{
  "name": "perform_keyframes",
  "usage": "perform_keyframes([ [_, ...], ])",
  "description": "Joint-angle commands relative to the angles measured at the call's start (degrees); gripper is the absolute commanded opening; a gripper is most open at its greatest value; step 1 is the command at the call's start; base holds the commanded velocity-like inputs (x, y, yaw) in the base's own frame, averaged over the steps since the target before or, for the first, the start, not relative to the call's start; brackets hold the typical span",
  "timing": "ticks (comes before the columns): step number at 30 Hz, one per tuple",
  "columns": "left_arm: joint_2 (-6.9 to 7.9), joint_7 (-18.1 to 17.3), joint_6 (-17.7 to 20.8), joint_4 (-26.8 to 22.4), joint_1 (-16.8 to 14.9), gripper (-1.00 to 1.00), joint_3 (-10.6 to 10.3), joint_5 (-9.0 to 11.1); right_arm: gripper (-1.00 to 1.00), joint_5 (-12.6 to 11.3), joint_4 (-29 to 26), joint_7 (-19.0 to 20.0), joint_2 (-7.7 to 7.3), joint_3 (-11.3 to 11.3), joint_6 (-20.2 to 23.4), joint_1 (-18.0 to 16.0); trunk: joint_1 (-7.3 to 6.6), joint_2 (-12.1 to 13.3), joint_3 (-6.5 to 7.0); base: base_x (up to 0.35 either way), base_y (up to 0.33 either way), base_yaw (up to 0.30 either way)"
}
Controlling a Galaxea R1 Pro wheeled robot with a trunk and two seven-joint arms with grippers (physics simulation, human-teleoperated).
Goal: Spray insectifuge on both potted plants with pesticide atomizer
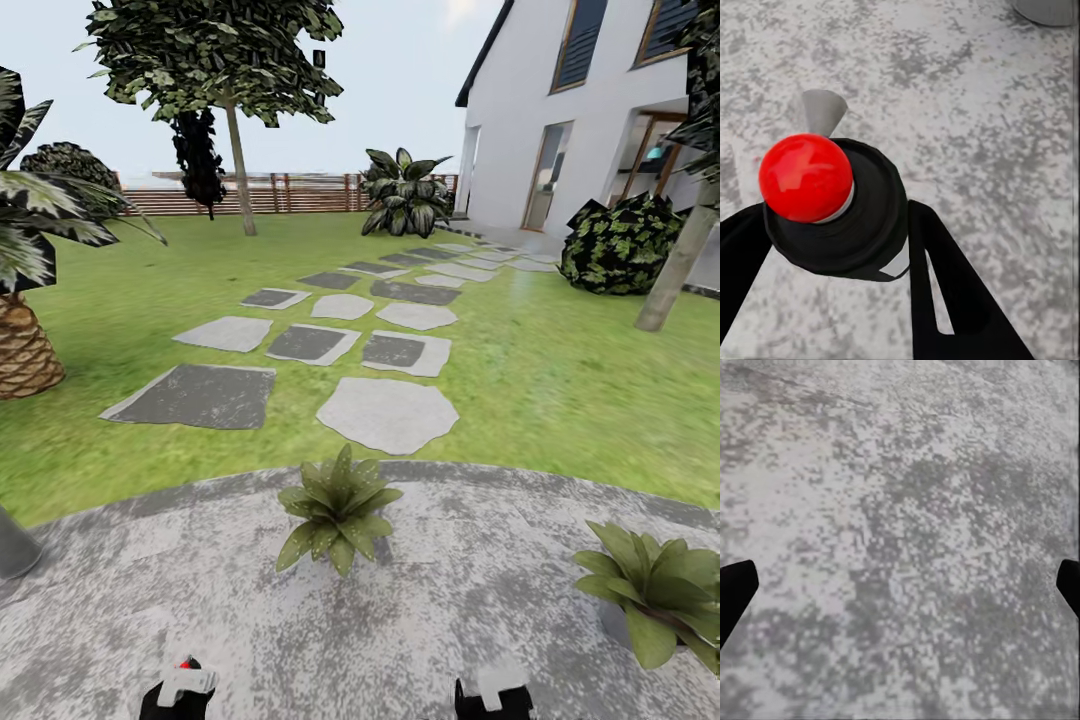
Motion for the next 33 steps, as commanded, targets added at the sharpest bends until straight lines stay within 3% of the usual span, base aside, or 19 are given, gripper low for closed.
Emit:
perform_keyframes([
  [1,-0.03,-0.26,-0.24,0.17,-0.01,-1.00,0.68,-0.28,1.00,-0.16,0.10,-0.58,0.00,0.49,0.08,-0.05,-0.01,-0.02,-0.05,0.000,0.000,-0.263],
  [33,-0.45,-0.41,-0.62,0.58,0.66,-1.00,0.51,-0.39,1.00,-0.84,0.17,-0.58,0.14,0.52,0.08,-0.03,-0.01,-0.02,1.31,0.000,0.000,-0.291],
])
